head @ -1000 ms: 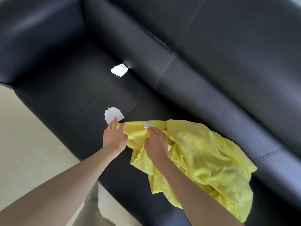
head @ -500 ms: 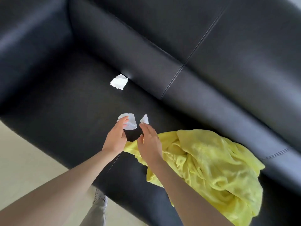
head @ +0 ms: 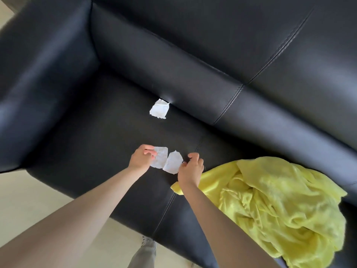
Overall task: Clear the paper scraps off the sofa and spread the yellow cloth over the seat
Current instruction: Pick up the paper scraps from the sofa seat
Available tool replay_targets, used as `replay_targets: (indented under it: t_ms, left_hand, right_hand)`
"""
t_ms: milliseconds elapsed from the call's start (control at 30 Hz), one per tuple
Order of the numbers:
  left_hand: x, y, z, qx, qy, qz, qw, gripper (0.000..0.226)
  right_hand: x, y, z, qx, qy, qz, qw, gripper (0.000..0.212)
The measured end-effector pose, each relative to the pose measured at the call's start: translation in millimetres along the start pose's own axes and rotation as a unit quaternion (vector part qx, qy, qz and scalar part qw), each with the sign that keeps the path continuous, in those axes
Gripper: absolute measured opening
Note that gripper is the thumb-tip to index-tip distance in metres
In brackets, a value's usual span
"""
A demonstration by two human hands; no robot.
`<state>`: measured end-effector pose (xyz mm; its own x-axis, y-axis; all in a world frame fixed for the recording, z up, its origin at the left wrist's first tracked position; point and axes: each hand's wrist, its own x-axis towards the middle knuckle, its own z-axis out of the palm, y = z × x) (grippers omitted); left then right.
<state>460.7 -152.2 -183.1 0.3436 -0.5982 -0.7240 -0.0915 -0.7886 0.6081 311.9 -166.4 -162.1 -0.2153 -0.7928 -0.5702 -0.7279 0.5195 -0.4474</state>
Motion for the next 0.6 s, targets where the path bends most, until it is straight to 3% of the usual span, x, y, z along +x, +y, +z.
replay_targets:
  t_ms: [67, 133, 267, 367, 467, 533, 600]
  left_hand:
    - [4, 0, 1, -0.003, 0.006, -0.005, 1.000, 0.032]
    - [8, -1, 2, 0.011, 0.017, -0.006, 1.000, 0.023]
    - [14, -1, -2, 0.070, 0.076, 0.039, 0.994, 0.018]
    - [20, 2, -5, 0.084, 0.089, 0.065, 0.990, 0.018]
    - [27, 8, -9, 0.075, 0.081, 0.064, 0.992, 0.022]
    - [31, 15, -11, 0.060, 0.082, 0.067, 0.993, 0.027]
    - [36, 23, -12, 0.037, 0.091, 0.072, 0.993, 0.033]
  right_hand:
    - [9, -5, 1, 0.007, -0.004, 0.088, 0.996, 0.033]
    - [15, -7, 4, -0.015, -0.015, 0.094, 0.995, 0.038]
    - [17, -9, 11, -0.066, -0.016, -0.012, 0.998, 0.015]
    - [15, -5, 15, -0.097, -0.012, -0.063, 0.993, 0.016]
    - [15, -10, 15, 0.031, 0.008, -0.074, 0.997, 0.011]
    - [16, -20, 12, 0.172, -0.001, -0.023, 0.985, 0.005]
    - [17, -30, 8, 0.364, -0.025, 0.089, 0.927, 0.004]
